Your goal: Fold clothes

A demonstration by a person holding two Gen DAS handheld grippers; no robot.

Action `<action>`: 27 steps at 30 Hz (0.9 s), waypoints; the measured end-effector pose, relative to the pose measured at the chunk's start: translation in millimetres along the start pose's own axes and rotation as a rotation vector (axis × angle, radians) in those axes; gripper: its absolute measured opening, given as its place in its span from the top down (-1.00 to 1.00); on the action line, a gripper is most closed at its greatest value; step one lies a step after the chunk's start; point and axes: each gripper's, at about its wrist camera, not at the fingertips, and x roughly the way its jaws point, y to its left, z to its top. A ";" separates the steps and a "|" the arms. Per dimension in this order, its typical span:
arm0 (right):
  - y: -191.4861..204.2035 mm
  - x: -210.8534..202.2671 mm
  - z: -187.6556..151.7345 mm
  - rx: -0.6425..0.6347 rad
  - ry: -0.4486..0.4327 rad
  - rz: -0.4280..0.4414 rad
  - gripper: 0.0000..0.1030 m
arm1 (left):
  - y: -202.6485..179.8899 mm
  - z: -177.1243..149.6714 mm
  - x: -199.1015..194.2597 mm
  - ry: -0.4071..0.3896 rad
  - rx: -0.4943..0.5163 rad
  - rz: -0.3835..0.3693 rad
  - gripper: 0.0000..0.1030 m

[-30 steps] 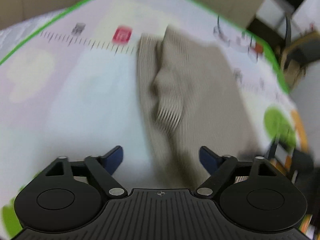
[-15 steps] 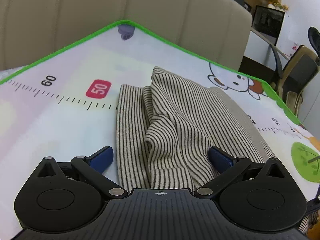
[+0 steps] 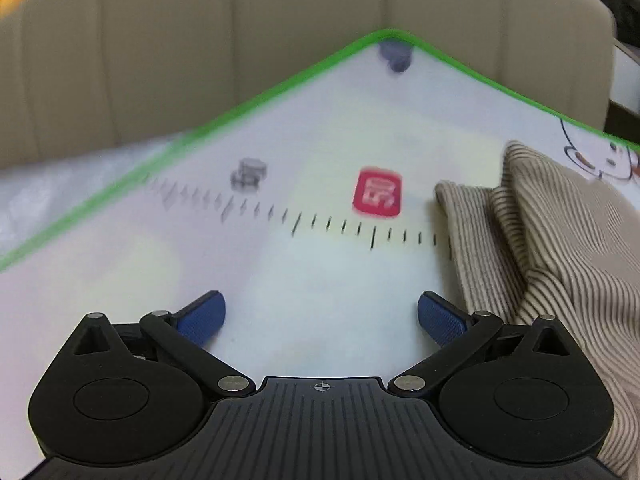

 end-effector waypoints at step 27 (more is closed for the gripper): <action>-3.8 6.2 -1.0 0.049 -0.034 -0.007 -1.00 | 29.3 -7.5 8.3 0.028 -0.173 0.174 -1.00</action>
